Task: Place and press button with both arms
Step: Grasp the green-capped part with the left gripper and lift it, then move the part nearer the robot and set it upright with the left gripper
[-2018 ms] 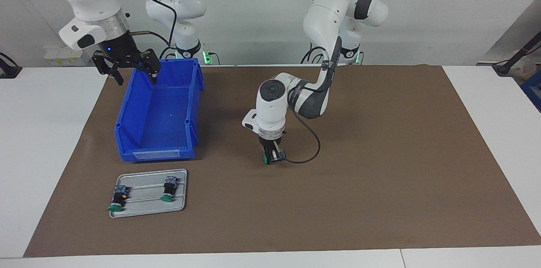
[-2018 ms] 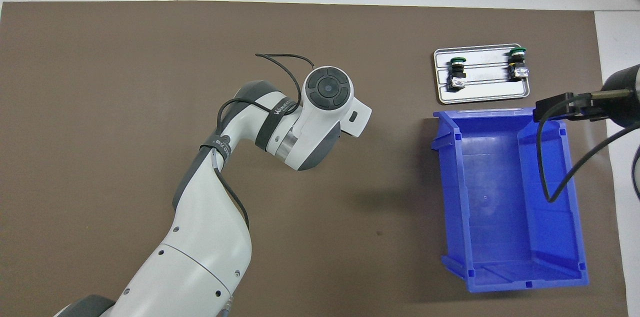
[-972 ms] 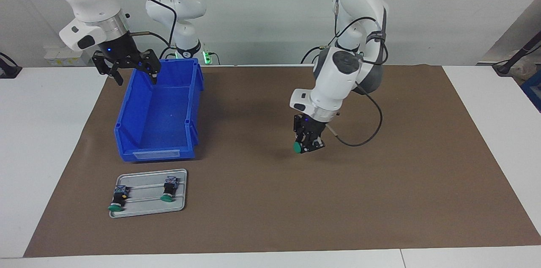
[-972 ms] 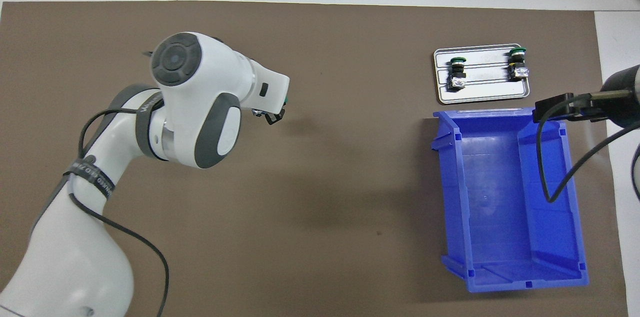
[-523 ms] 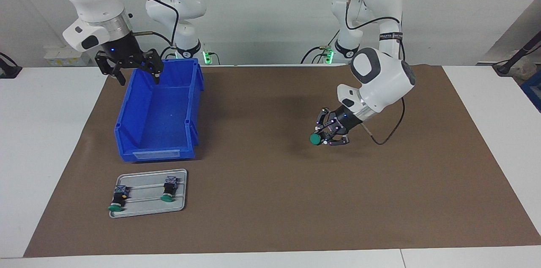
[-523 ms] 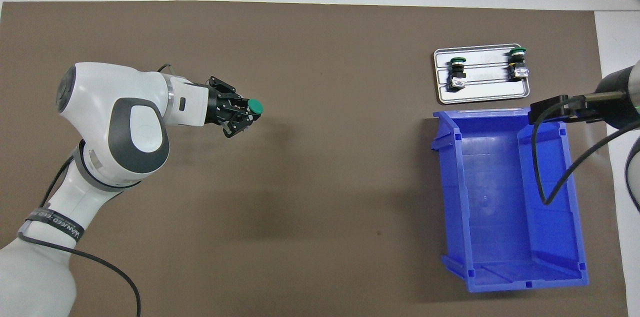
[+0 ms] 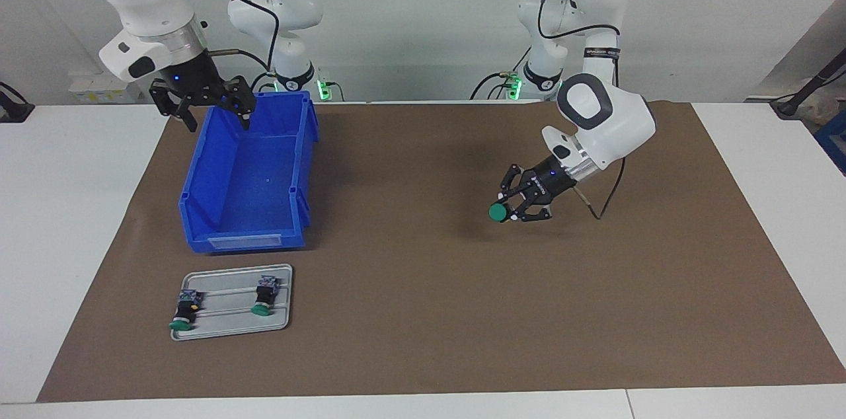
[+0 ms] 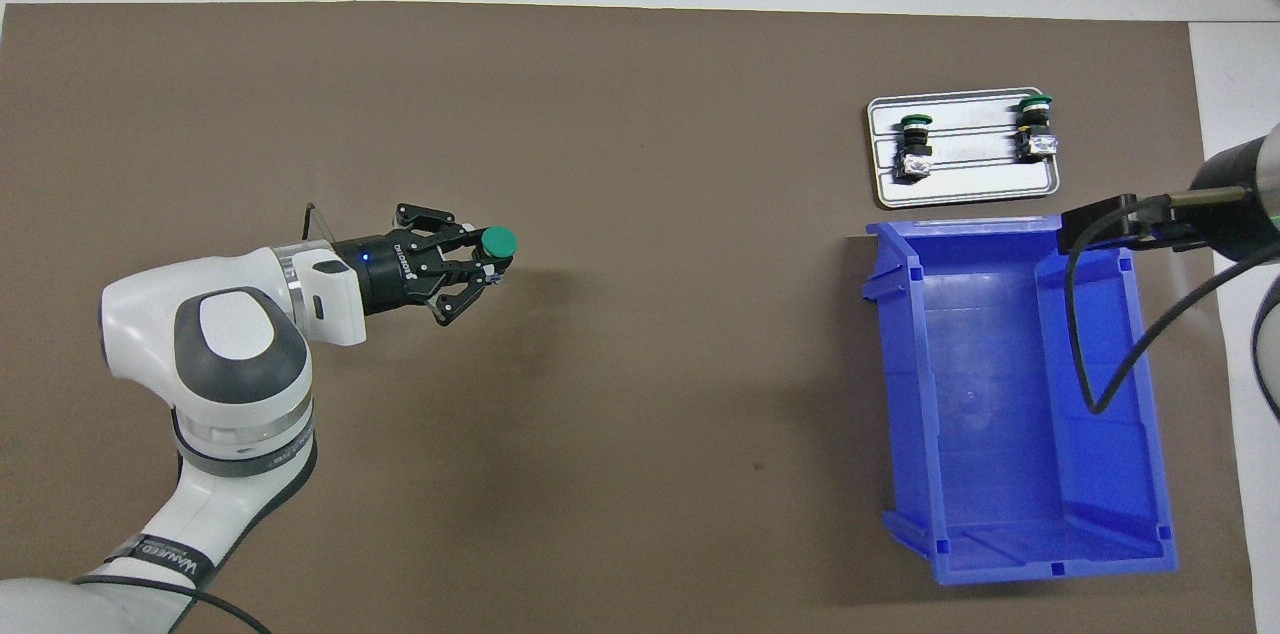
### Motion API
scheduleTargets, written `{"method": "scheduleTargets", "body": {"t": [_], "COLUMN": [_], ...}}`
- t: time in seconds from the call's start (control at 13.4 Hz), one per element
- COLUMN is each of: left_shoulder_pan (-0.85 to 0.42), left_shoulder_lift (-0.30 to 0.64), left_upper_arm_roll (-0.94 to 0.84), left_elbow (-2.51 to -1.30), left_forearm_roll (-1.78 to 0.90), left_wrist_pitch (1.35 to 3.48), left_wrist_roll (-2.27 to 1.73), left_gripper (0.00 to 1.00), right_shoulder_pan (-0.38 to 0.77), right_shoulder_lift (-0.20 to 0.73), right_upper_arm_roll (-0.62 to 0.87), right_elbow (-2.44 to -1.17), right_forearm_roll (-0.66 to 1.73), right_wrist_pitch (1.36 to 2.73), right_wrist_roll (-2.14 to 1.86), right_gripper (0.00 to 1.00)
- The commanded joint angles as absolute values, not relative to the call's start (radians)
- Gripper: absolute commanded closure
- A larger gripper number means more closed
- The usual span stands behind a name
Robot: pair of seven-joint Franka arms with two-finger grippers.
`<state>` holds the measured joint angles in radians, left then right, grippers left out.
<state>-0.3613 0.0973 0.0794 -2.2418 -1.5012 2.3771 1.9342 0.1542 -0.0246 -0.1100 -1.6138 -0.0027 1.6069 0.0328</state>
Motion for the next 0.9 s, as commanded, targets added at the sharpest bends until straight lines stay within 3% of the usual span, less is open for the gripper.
{"method": "scheduleTargets", "body": {"t": [0.0,0.37,0.82], "left_shoulder_pan": [-0.359,-0.399,-0.431], "left_shoulder_lift": [0.025,0.034,0.067], "left_upper_arm_roll": [0.072,0.067,0.069], "left_elbow": [-2.333,-2.396,-2.520], "left_forearm_roll": [-1.642,-2.027,-2.406], "left_wrist_pitch": [2.396,2.378,2.177], "left_wrist_roll": [2.069,2.357,2.727], "left_gripper": [1.00,1.00,1.00], "right_shoulder_pan": [0.147,0.147,0.147], "right_shoulder_lift": [-0.048,-0.048,-0.048], "right_upper_arm_roll": [-0.109,-0.109,-0.109], "right_elbow": [-1.638,-1.638,-1.638], "right_forearm_roll": [0.017,0.017,0.017], "right_wrist_pitch": [1.603,1.603,1.603], "right_wrist_roll": [0.006,0.008,0.008], "right_gripper": [0.01,0.01,0.01]}}
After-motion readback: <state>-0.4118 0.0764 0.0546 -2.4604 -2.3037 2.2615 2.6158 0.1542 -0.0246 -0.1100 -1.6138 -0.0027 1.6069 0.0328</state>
